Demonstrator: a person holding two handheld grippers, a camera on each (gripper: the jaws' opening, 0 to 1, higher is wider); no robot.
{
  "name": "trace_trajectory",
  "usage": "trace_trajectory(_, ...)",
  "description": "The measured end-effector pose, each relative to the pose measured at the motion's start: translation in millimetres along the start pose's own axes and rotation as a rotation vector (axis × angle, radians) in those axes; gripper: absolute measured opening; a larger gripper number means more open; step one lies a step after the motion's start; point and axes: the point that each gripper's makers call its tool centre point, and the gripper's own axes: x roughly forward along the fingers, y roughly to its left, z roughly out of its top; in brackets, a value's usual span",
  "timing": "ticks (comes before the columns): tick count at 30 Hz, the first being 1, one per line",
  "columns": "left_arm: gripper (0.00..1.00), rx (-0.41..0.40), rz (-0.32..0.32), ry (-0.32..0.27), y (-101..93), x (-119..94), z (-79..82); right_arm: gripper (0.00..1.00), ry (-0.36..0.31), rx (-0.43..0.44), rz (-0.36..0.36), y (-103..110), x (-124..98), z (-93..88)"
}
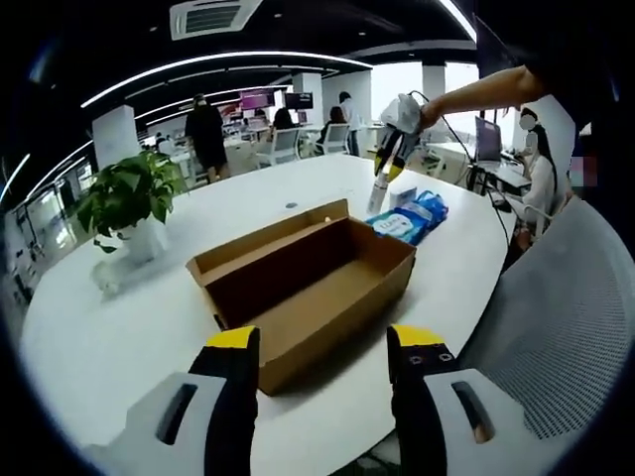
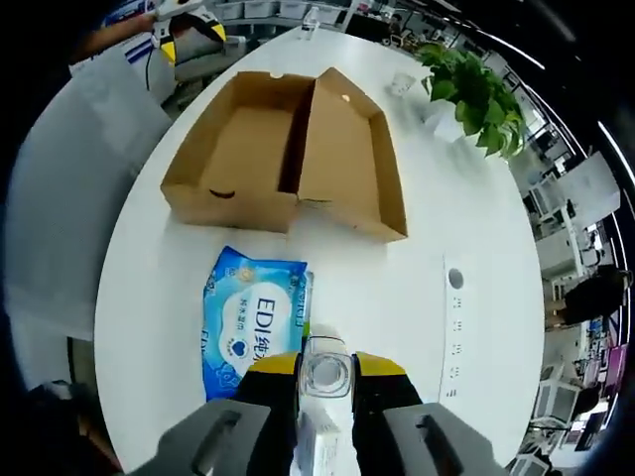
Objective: Operate the shoe box by opening the lid, removing the specified soft item, and placing it in the target area until the item is outside and the box remains undamaged.
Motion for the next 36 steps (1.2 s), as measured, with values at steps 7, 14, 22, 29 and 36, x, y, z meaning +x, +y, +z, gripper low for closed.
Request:
trace_trajectory(7,0.53,-0.008,0.016,0.004,3.0,-4,-4.3,0.15,0.025,0.011,0.010,-5,9,-7.5)
trace_trajectory(14,0.52,-0.022,0.029,0.010,6.3,-8,-11.2,0.15,0.059,0.002,0.041,-3,20,-13.3)
trace_trajectory(22,0.52,-0.037,0.037,0.018,7.5,-11,-19.1,0.16,0.070,-0.020,0.063,-2,28,-5.9)
trace_trajectory(29,0.51,-0.046,0.049,0.020,9.1,-14,-22.9,0.16,0.075,-0.024,0.080,-3,30,-3.9)
trace_trajectory(36,0.51,-0.052,0.055,0.031,11.1,-14,-27.3,0.16,0.081,-0.029,0.077,-4,30,-4.8)
